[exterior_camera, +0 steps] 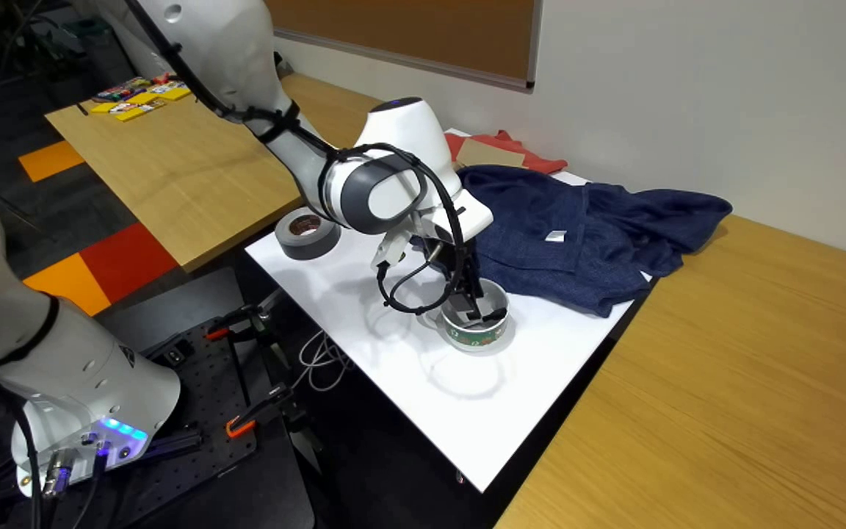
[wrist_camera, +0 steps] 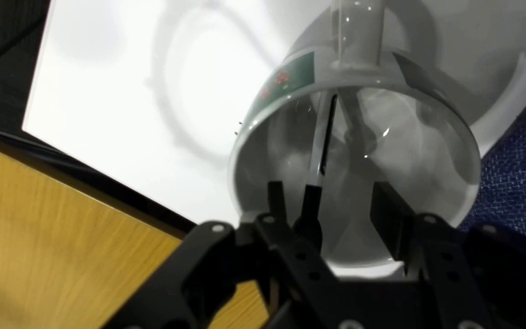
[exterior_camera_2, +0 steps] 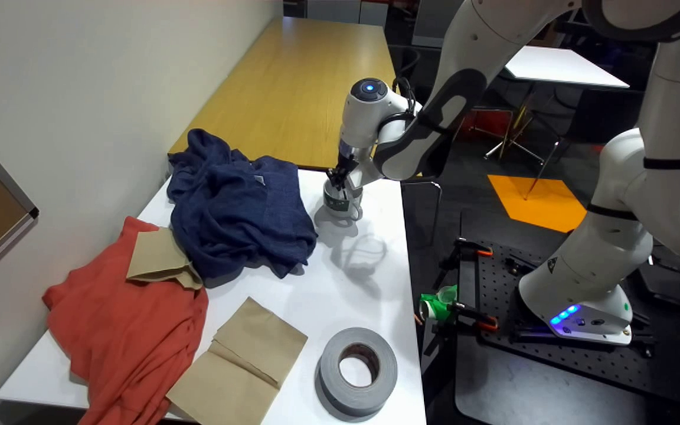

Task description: Put the marker in the cup and put it back on the table

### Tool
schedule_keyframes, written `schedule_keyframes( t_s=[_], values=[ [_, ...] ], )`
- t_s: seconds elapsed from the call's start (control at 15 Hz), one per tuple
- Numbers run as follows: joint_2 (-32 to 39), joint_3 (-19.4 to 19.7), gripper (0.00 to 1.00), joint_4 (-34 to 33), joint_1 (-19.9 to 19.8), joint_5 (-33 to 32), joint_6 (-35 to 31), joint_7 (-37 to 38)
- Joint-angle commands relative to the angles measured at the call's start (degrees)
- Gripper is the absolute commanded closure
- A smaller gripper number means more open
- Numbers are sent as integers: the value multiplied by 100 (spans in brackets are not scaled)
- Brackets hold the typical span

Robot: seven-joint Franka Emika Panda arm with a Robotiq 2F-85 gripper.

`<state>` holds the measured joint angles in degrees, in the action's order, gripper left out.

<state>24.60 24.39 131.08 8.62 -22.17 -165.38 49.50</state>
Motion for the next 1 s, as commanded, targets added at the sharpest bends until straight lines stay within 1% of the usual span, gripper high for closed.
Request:
schedule_keyframes(
  t_s=[0.0,0.13,0.27,0.33,0.4,0.47,0.53,0.67,0.8,0.87,0.93],
  values=[
    [237,-121,46,-205,-137,374,-130,-413],
    [337,-128,46,-274,-135,551,-131,-553],
    [429,-130,48,-334,-124,716,-112,-676],
    [466,-124,56,-358,-114,791,-111,-747],
    [506,-99,73,-387,-85,845,-110,-778],
    [534,-87,76,-404,-71,896,-117,-822],
    [556,-73,85,-417,-57,932,-123,-832],
    [598,-46,99,-438,-31,995,-130,-899],
    [591,-9,100,-427,8,996,-142,-890],
    [553,22,97,-391,42,975,-157,-872],
    [503,96,97,-337,116,928,-166,-825]
  ],
)
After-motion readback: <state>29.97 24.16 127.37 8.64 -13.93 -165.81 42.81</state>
